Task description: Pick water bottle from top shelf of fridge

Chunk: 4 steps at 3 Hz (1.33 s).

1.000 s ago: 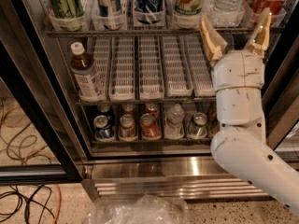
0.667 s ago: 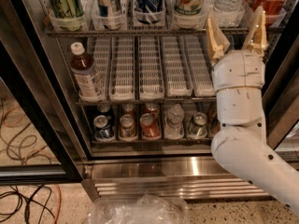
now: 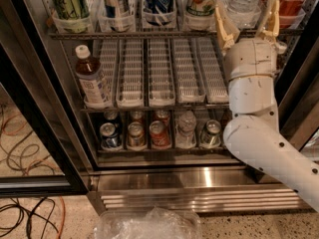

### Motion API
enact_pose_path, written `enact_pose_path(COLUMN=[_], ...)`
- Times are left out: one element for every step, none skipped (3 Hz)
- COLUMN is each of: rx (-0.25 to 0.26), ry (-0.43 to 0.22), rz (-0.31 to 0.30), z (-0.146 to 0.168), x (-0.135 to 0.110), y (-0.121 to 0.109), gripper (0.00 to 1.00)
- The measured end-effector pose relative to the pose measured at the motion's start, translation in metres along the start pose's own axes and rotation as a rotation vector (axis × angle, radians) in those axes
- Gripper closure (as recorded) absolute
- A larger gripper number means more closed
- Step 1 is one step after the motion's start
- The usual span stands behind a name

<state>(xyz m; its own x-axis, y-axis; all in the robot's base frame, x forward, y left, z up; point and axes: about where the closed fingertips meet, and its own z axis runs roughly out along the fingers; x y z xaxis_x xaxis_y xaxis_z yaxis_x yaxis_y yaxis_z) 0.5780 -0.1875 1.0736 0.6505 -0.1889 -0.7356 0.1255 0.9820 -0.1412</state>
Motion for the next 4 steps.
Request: enact_pose_path(rx=[0.010,0.050,0.037,0.024], ry=[-0.014,-0.033,-0.026,-0.023], rz=[-0.004,-0.015,-0.007,0.001], z=[0.008,0.019,0.022,0.028], x=[0.000,0.002,0.008,0.010], y=[-0.002,-0.012,-0.007,-0.002], gripper=[0.33,0.34,0.34,0.33])
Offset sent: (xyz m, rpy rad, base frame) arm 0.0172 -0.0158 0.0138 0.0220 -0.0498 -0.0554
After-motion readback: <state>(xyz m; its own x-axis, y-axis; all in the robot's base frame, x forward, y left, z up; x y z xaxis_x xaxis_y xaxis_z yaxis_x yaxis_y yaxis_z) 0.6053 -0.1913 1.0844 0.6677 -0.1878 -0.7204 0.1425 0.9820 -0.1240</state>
